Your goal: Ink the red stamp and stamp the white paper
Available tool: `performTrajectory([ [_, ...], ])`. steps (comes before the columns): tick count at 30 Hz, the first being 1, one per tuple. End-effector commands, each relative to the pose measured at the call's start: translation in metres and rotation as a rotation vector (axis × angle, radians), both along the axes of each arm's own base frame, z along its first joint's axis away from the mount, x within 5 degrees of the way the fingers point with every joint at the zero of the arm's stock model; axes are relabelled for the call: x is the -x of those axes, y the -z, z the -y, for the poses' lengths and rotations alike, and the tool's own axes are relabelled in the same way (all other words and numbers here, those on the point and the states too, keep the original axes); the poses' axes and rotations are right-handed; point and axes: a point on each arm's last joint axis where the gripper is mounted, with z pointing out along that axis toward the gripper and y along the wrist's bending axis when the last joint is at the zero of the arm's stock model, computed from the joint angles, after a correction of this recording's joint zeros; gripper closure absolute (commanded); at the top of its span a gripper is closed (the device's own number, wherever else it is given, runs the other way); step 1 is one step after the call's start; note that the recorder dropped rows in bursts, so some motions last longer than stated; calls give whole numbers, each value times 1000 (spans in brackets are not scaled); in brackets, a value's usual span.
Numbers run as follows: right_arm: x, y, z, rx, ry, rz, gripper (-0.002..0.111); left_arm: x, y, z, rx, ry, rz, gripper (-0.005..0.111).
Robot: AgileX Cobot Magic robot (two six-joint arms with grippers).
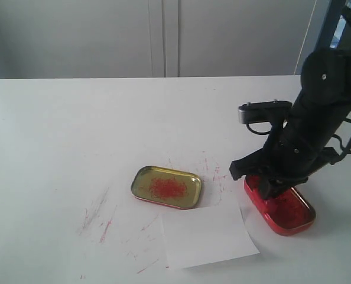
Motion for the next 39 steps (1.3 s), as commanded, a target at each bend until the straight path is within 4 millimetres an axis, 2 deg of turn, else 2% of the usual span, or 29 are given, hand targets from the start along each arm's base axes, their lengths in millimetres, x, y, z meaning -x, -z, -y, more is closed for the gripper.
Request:
performTrajectory([
  [1, 9, -4, -20, -8, -87, 8, 108, 0, 2, 0, 1, 1, -4, 107],
  [7, 21, -5, -38, -16, -138, -35, 108, 0, 2, 0, 1, 1, -4, 107],
  [12, 26, -16, -62, -27, -181, -19, 108, 0, 2, 0, 1, 1, -4, 107],
  [17, 29, -18, -78, -27, -223, -18, 108, 0, 2, 0, 1, 1, -4, 107],
  [25, 31, 0, -108, 9, -281, -9, 108, 0, 2, 0, 1, 1, -4, 107],
  [30, 25, 11, -107, 75, -232, 24, 108, 0, 2, 0, 1, 1, -4, 107],
  [34, 23, 14, -109, 50, -174, 63, 108, 0, 2, 0, 1, 1, -4, 107],
  [39, 34, 26, -110, 45, -173, 62, 108, 0, 2, 0, 1, 1, -4, 107],
])
